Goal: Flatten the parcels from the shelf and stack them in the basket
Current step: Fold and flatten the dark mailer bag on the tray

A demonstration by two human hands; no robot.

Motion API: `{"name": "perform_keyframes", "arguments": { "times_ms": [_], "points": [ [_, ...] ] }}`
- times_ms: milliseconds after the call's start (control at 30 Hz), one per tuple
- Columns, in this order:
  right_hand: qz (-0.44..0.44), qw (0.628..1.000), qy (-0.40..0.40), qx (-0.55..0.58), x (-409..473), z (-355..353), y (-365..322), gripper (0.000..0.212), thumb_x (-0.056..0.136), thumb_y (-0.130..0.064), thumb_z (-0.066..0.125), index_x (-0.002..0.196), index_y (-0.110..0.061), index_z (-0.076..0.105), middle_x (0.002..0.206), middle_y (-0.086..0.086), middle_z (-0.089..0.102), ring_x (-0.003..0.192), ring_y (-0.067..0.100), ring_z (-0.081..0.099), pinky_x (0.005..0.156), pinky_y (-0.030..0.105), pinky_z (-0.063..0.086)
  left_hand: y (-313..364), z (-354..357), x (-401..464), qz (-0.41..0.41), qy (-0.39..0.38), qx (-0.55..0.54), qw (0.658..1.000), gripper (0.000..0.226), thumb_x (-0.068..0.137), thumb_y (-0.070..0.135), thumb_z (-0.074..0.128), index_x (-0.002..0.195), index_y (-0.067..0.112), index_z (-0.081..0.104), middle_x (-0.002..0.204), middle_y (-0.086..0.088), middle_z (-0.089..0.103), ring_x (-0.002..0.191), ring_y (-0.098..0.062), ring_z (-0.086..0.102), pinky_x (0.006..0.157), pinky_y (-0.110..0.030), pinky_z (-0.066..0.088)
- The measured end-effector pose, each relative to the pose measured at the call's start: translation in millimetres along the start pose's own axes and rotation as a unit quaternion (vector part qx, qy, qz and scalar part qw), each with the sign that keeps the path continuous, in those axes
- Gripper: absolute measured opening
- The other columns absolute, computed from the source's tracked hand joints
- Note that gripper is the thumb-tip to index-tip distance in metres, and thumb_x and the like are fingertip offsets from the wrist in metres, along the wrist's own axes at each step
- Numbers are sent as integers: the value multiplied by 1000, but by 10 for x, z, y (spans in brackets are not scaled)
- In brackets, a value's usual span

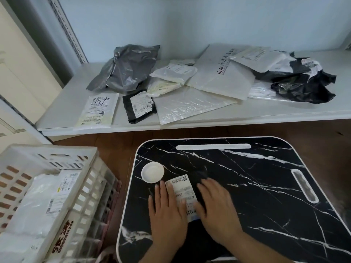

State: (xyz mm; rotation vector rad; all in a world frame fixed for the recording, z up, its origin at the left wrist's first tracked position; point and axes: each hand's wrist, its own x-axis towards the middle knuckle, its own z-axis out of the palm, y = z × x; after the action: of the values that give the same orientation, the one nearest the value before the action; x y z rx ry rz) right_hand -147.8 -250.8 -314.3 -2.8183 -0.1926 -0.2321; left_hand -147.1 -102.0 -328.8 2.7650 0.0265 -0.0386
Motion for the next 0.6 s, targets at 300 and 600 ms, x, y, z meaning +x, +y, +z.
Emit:
{"name": "perform_keyframes", "arguments": {
  "times_ms": [300,600],
  "points": [
    [-142,983,-71,-95,-78,294,107,66,102,-53,20,147,-7,37,157,8,29,146,22,23,110,44,20,-56,359,-225,41,50,10,998,62,101,39,11,146,-1,26,153,-22,28,143,-34,22,114,-46,17],
    [-103,984,-115,-86,-49,328,128,65,102,-53,19,148,-9,33,157,7,28,146,23,24,110,45,19,-54,388,-127,64,42,24,997,62,101,38,15,145,-1,34,155,-20,26,144,-33,24,114,-45,18]
  ]
}}
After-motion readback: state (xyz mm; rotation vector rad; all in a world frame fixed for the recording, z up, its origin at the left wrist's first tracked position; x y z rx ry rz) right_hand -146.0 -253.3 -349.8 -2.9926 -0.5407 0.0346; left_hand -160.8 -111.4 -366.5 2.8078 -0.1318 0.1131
